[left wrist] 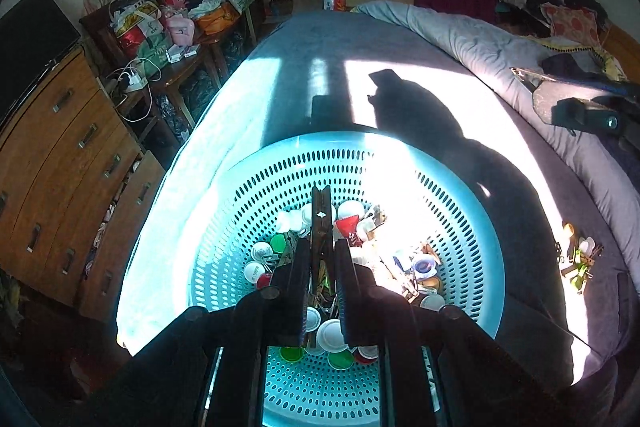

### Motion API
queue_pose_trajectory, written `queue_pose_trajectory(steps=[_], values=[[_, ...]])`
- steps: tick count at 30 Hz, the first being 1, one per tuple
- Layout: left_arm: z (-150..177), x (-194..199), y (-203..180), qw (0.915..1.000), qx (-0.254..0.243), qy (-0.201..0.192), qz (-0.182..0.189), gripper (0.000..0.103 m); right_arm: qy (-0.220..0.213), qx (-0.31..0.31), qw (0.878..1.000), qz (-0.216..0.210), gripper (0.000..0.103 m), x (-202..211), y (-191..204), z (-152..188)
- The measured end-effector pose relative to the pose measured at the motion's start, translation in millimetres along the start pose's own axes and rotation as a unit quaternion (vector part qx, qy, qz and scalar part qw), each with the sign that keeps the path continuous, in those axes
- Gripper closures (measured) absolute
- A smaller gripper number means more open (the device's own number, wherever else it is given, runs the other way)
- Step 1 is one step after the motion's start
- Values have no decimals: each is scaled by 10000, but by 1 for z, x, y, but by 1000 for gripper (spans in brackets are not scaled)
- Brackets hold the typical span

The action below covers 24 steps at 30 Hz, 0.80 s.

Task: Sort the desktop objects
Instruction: 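Lift the held clothespin and clip and carry them over the basket, then open both tools to drop the clothespin and clip into the basket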

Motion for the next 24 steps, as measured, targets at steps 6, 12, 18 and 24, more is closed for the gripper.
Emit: queue_pose_trajectory(steps=[6, 12, 18, 24], values=[[16, -42, -14, 9980, -252, 581, 91, 90, 535, -99, 9985, -96, 89, -42, -8, 20], [36, -75, -21, 9945, -398, 960, 97, 90, 941, -125, 9954, -152, 89, -73, -13, 39], [47, -98, -21, 9917, -456, 1200, 58, 90, 1208, -143, 9924, -202, 89, -98, -17, 55], [50, -106, -15, 9921, -363, 1187, -167, 67, 1311, -248, 9905, -331, 72, -114, -20, 69]])
Point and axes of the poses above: each gripper's, at about its wrist camera, not at the fingertips, and x roughly against the way its jaws point, y to its left, z to its underside, the point moved 8 cm from there along -x, roughly the way its jaws point, and after that the axes turned 11 degrees about -z, right-handed, at the moved point
